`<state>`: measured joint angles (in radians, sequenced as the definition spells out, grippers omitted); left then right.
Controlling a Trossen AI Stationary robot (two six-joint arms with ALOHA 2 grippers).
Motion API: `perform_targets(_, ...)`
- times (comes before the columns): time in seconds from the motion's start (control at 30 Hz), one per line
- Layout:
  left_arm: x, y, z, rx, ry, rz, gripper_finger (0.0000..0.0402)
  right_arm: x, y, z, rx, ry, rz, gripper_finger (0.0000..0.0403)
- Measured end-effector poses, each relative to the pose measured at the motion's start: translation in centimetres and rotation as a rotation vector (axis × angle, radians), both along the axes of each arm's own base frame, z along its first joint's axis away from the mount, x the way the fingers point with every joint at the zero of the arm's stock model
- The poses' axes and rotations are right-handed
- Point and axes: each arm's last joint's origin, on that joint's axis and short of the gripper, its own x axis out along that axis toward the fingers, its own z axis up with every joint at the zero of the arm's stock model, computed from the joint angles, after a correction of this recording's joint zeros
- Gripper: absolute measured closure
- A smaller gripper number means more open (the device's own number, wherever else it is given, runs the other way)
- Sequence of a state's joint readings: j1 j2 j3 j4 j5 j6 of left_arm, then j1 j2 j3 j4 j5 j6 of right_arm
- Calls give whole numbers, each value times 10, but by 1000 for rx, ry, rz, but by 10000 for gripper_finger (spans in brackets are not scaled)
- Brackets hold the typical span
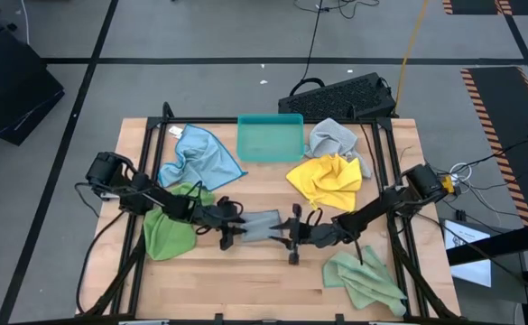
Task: Fold microfiber towels
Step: Fold the dark gray microfiber towel
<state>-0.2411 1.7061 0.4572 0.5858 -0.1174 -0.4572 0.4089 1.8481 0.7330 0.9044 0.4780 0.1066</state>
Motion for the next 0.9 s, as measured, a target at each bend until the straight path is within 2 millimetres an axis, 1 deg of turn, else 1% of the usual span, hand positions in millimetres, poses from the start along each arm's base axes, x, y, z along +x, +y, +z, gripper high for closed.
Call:
perform_targets(0.23, 0, 0, 0, -39, 2, 14, 269, 13, -23, -29, -13, 28, -16, 357)
perform_targets(0.37, 1, 1, 0, -56, 3, 23, 278, 17, -32, -48, -17, 39, -14, 391)
perform_targets(0.43, 1, 2, 0, -58, 0, 28, 279, 18, -38, -59, 17, 53, -24, 400)
perform_targets(0.5, 2, 3, 1, -65, -4, 34, 279, 19, -44, -69, 80, 66, -63, 400)
perform_targets(0.6, 2, 5, 4, -60, -17, 29, 279, 20, -50, -78, 184, 65, -114, 400)
perform_targets(0.7, 0, 7, 14, -26, -31, 11, 274, 20, -52, -82, 228, 66, -135, 402)
perform_targets(0.77, -4, 11, 26, 2, -33, 8, 266, 20, -51, -84, 235, 66, -142, 402)
perform_targets(0.9, -20, 19, 53, 69, -22, 48, 249, 20, -51, -85, 252, 76, -155, 402)
